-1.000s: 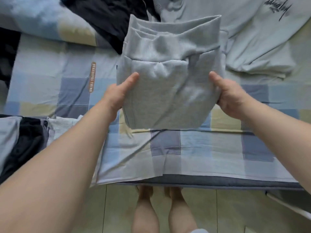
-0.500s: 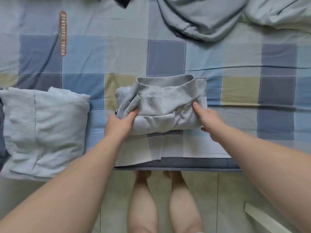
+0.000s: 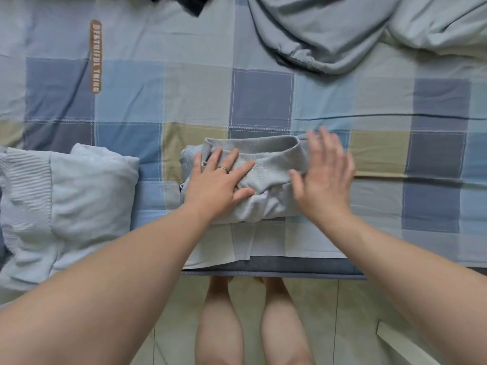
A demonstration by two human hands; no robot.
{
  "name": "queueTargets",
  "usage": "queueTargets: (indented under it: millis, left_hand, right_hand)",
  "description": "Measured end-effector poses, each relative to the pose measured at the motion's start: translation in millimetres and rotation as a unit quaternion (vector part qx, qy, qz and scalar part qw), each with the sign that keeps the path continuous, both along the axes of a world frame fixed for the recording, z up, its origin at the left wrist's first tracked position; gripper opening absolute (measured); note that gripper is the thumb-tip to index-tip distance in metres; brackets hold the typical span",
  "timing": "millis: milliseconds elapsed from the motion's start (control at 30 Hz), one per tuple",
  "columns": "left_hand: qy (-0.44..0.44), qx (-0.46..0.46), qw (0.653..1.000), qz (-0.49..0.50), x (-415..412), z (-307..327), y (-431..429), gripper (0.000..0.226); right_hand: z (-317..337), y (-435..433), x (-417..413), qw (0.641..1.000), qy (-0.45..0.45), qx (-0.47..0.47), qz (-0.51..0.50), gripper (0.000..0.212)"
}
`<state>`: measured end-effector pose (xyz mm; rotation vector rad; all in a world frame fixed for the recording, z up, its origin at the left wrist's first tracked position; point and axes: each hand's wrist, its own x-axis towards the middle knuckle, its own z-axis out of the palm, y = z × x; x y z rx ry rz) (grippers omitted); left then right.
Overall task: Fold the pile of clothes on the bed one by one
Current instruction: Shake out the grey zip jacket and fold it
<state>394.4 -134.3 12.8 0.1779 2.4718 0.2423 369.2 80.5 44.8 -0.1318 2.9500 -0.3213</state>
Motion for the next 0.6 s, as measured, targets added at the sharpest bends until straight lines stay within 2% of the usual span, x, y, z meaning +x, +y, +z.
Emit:
queueTargets:
  millis: [67, 133, 233, 300, 433, 600]
  left_hand:
    - [0.008, 0.001, 1.000, -0.015, -2.3, -10.8, 0.2, 0.067]
    - [0.029, 0.014, 0.999, -0.022, -0.5, -21.1, -4.7, 0.066]
    - [0.066, 0.035, 0.997, -0.012, 2.5, -37.0, -13.2, 0.065]
    - [0.081, 0.021, 0.996, 0.023, 2.1, -50.0, -14.6, 0.066]
    - [0.134, -0.002, 0.989, 0.066, 1.8, -76.9, -11.2, 0.071]
    - [0.176, 0.026, 0.982, 0.062, 0.7, -102.7, -17.9, 0.074]
  right_hand:
    - [-8.3, -10.5, 3.2, 0.982, 0.043, 0.013, 0.184, 0.072]
    - [-31.0, -12.8, 3.9, 0.965, -0.006, 0.065, 0.254, 0.069]
    - [-66.6, -5.7, -1.6, 0.955, -0.067, 0.121, 0.262, 0.079]
    - [-85.7, -5.8, -8.3, 0.956, -0.066, 0.128, 0.257, 0.083]
    - [-114.7, -6.5, -13.1, 0.959, -0.017, 0.114, 0.260, 0.088]
    - [-144.5, 2.1, -9.2, 0.964, 0.053, 0.068, 0.251, 0.089]
